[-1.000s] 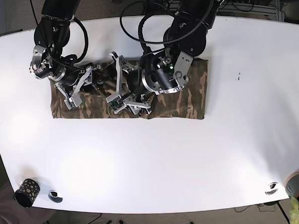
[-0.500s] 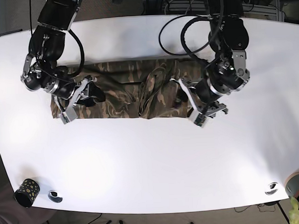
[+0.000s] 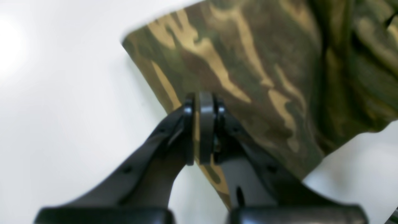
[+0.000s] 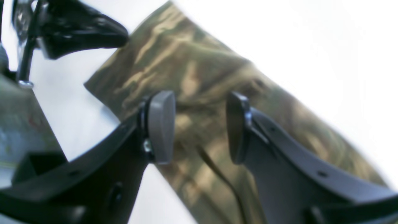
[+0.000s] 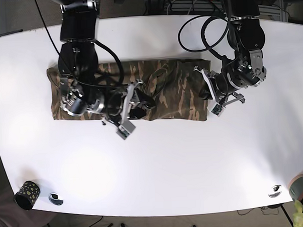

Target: Fold the T-shirt properly

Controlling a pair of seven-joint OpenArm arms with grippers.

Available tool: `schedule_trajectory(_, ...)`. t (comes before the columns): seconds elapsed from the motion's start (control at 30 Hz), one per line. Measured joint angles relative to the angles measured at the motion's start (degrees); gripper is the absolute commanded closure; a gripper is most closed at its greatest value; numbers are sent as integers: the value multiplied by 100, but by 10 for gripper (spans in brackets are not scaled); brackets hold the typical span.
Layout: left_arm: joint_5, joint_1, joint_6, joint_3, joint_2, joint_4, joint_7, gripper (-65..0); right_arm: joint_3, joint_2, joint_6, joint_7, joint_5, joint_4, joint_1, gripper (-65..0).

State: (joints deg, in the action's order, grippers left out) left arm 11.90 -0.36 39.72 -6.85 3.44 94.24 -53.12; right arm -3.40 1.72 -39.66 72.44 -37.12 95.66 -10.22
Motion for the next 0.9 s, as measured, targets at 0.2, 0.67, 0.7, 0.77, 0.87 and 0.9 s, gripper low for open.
schedule_trajectory(0.2,0,-11,0,15,7,-28,2,-1,726,-385,-22,-46,782,-647,-317,-268)
schedule_trajectory(0.67,17,-28,0,28,35,-920,643,-4,1508,-17,-22,-743,1012,-1469,46,-263)
schedule_trajectory(0.7,46,-33,0,28,59,-968,684,-4,1508,46,-22,-748,1001,-1394,107,-263)
schedule_trajectory(0.77,166,-63,20,79,125,-1154,833,-4,1473,286,-28,-750,984,-999,313,-263)
schedule_trajectory(0.87,271,-96,24,103,192,-1322,962,-4,1257,529,-17,-710,1021,-369,564,-263)
schedule_trajectory(0.9,273,-103,26,103,199,-1349,966,-4,1193,616,-24,-719,990,-188,640,-263)
